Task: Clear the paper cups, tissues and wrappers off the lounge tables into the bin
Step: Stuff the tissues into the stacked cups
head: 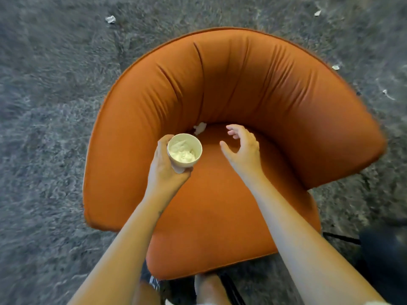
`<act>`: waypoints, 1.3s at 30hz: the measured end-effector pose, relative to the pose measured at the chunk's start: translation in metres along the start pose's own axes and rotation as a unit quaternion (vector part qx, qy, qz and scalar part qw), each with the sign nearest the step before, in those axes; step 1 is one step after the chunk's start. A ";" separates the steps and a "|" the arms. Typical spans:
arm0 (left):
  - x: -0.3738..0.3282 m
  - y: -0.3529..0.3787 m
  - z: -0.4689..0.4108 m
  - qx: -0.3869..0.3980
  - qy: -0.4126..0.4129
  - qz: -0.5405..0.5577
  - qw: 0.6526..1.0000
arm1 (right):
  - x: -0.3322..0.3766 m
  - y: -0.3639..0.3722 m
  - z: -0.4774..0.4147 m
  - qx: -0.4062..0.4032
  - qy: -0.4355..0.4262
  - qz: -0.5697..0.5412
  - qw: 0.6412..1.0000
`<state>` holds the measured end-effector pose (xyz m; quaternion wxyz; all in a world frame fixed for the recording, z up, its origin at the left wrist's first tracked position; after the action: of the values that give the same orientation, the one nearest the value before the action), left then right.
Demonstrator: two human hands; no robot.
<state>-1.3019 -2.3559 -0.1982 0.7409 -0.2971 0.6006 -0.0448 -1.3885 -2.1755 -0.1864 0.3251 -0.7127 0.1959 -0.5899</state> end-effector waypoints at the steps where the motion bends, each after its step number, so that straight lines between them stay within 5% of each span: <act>1: 0.009 0.010 -0.008 0.000 -0.014 -0.003 1.000 | -0.013 0.010 -0.013 0.009 0.003 0.003 1.000; 18: 0.173 0.126 -0.089 0.019 -0.148 -0.015 0.989 | -0.203 0.239 -0.128 0.053 0.154 -0.030 0.986; 25: 0.203 0.124 -0.090 0.003 -0.160 -0.043 0.986 | -0.215 0.290 -0.151 0.009 0.159 -0.118 0.980; 33: 0.186 0.125 -0.093 0.015 -0.156 -0.037 0.987 | -0.189 0.230 -0.119 -0.015 0.139 -0.049 0.989; 39: 0.133 0.119 -0.087 0.001 -0.129 -0.031 0.991 | -0.111 0.131 -0.065 -0.047 0.062 -0.126 0.989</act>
<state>-1.3803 -2.3482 -0.3810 0.8109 -0.3182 0.4902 -0.0296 -1.4627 -2.2102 -0.3501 0.2017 -0.7085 0.1517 -0.6591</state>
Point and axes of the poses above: each hand's wrist, its own z-axis away from the middle knuckle, its own y-axis out of the palm, x = y × z, the point moved 7 cm from there along -z, towards the middle knuckle, and after that the axes turned 5 degrees about -y, right-handed, at the moved point
